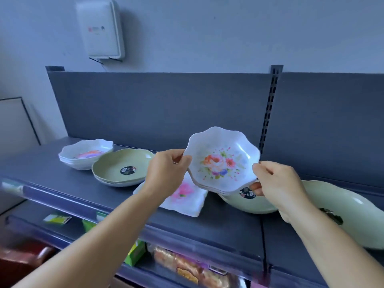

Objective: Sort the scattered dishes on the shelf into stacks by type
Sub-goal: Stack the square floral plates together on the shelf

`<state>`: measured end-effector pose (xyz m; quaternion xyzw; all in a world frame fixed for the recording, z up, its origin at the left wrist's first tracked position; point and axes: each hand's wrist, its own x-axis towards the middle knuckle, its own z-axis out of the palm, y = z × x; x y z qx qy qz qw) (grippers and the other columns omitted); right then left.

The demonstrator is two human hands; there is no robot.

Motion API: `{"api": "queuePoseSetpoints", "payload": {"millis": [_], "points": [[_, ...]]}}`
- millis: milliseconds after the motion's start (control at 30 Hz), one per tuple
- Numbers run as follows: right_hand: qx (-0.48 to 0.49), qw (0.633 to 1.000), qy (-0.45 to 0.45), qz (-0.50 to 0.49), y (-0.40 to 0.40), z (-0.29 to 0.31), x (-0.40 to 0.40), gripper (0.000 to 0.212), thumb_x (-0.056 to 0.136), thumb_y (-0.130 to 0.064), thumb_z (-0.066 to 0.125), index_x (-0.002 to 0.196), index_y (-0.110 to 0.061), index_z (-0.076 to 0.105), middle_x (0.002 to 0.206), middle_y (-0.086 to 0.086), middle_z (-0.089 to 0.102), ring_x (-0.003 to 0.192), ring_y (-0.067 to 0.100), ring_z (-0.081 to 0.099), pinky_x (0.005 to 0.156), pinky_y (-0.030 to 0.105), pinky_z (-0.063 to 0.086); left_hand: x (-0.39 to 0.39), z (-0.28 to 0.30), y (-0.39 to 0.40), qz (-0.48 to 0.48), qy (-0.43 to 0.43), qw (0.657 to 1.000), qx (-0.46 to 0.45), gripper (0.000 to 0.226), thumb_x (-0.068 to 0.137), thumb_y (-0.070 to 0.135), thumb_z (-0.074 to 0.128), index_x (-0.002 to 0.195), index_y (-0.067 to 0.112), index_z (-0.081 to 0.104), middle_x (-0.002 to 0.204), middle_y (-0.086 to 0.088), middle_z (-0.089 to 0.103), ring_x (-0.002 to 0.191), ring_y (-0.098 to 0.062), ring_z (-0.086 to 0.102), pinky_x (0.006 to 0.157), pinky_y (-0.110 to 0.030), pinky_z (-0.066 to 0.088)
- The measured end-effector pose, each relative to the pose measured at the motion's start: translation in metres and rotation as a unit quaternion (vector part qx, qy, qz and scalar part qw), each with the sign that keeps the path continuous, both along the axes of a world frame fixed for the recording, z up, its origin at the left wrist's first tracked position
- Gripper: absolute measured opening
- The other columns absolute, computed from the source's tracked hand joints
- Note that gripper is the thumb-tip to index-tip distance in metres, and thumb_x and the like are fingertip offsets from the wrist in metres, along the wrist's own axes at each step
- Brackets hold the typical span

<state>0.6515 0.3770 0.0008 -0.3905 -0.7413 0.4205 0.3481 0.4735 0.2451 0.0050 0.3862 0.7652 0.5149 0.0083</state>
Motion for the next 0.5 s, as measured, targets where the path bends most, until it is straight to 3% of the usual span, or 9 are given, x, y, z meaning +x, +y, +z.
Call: {"api": "queuePoseSetpoints", "payload": {"millis": [133,233,367,433,500], "points": [[0.005,1.0,-0.01,0.01,-0.034,0.002,-0.057,0.033,0.09,-0.022,0.049,0.087,0.01,0.061,0.066,0.014,0.068,0.058,0.02,0.058,0.071,0.047,0.055,-0.058,0.002,-0.036,0.018,-0.001,1.0,-0.002,0.028,0.088,0.022,0.048,0.081,0.0,0.064,0.061,-0.004,0.043,0.058,-0.017,0.03,0.054,-0.025,0.026],[0.003,1.0,0.0,0.022,-0.057,0.004,-0.101,0.036,0.091,-0.02,0.049,0.087,0.015,0.054,0.065,0.016,0.06,0.049,0.01,0.06,0.063,0.039,0.048,-0.099,0.005,-0.061,0.027,-0.003,1.0,0.002,0.028,0.085,0.023,0.048,0.078,0.001,0.063,0.06,-0.004,0.044,0.058,-0.017,0.032,0.058,-0.026,0.031],[-0.003,0.999,0.012,0.033,-0.083,0.005,-0.153,0.035,0.092,-0.019,0.05,0.082,0.015,0.052,0.065,0.009,0.053,0.042,0.005,0.058,0.064,0.035,0.048,-0.146,0.006,-0.093,0.03,-0.022,0.999,0.009,0.028,0.088,0.017,0.046,0.073,-0.005,0.054,0.062,-0.006,0.039,0.051,-0.014,0.029,0.047,-0.016,0.028],[-0.007,0.999,0.012,0.045,-0.096,0.006,-0.179,0.035,0.093,-0.019,0.051,0.083,0.014,0.053,0.066,0.008,0.052,0.044,0.006,0.059,0.064,0.034,0.049,-0.17,0.005,-0.106,0.04,-0.03,0.999,0.013,0.027,0.087,0.02,0.045,0.075,-0.002,0.056,0.064,-0.005,0.04,0.06,-0.016,0.032,0.057,-0.022,0.026],[-0.011,0.998,0.007,0.06,-0.107,0.007,-0.206,0.034,0.093,-0.019,0.051,0.086,0.014,0.056,0.067,0.008,0.055,0.052,0.011,0.062,0.065,0.035,0.053,-0.192,0.007,-0.117,0.063,-0.03,0.997,0.015,0.026,0.086,0.021,0.044,0.077,0.001,0.059,0.065,-0.005,0.038,0.062,-0.017,0.03,0.056,-0.026,0.023]]}}
